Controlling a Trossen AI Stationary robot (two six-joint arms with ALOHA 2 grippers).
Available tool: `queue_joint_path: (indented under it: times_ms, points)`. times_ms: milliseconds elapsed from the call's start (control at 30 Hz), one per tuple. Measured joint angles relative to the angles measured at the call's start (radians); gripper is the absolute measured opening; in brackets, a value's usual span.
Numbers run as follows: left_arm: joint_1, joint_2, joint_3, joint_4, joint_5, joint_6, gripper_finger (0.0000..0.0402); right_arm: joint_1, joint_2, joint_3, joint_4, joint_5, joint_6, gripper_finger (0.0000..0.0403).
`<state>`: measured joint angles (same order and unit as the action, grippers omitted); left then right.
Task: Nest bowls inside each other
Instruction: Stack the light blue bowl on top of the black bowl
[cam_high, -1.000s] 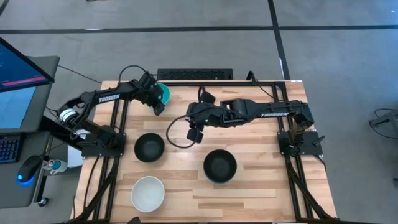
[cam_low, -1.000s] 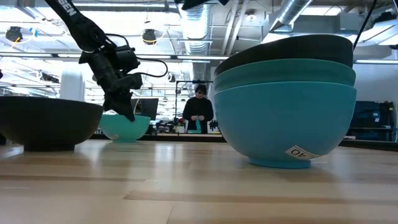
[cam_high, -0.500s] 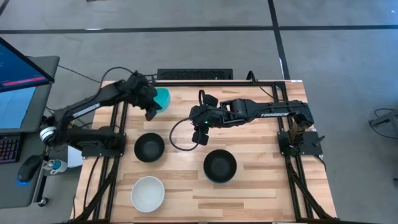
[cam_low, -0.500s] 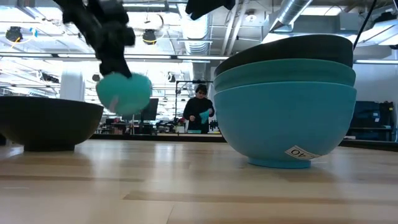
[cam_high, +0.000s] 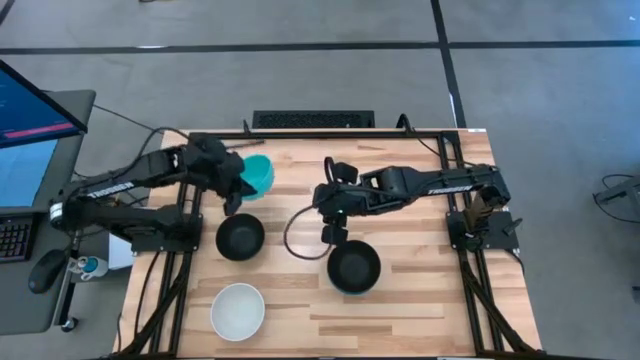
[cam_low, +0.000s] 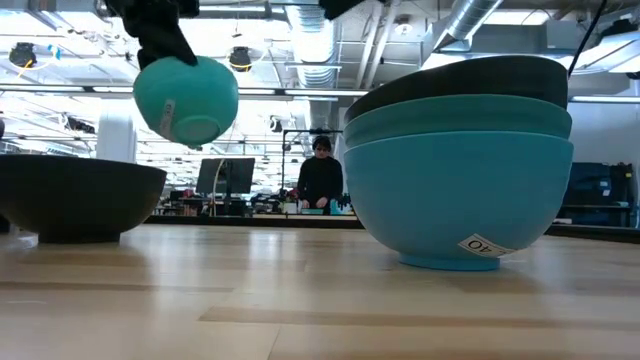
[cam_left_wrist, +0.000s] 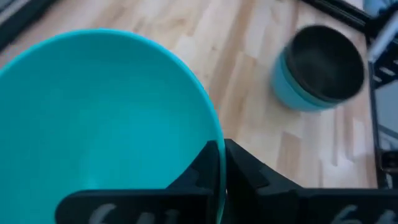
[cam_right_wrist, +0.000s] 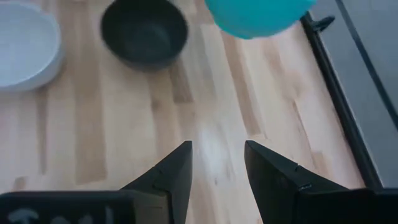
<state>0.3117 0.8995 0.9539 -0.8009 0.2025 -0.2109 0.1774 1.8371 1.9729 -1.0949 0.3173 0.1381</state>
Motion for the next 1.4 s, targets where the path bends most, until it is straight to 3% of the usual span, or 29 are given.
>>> queue_joint_path:
  times_ms: [267,733,900,1133,1400]
  points:
    - [-0.229,0.089,0.001,0.330,-0.080,-0.046,0.0000,0.068,-0.108,-0.072,0.023,0.001,0.021,0.0170]
    - [-0.373,0.313,0.035,0.641,-0.097,-0.116,0.0000,0.166,-0.488,-0.643,0.328,-0.005,0.144,0.0170]
    - [-0.420,0.463,0.218,0.606,-0.126,-0.056,0.0000,0.194,-0.592,-0.821,0.381,-0.002,0.186,0.0170]
    - [-0.453,0.691,0.511,0.380,-0.123,0.006,0.0000,0.250,-0.726,-1.036,0.571,-0.001,0.212,0.0170]
    - [-0.484,0.792,0.583,0.434,-0.062,-0.054,0.0000,0.364,-0.900,-1.207,0.587,0.051,0.334,0.0170]
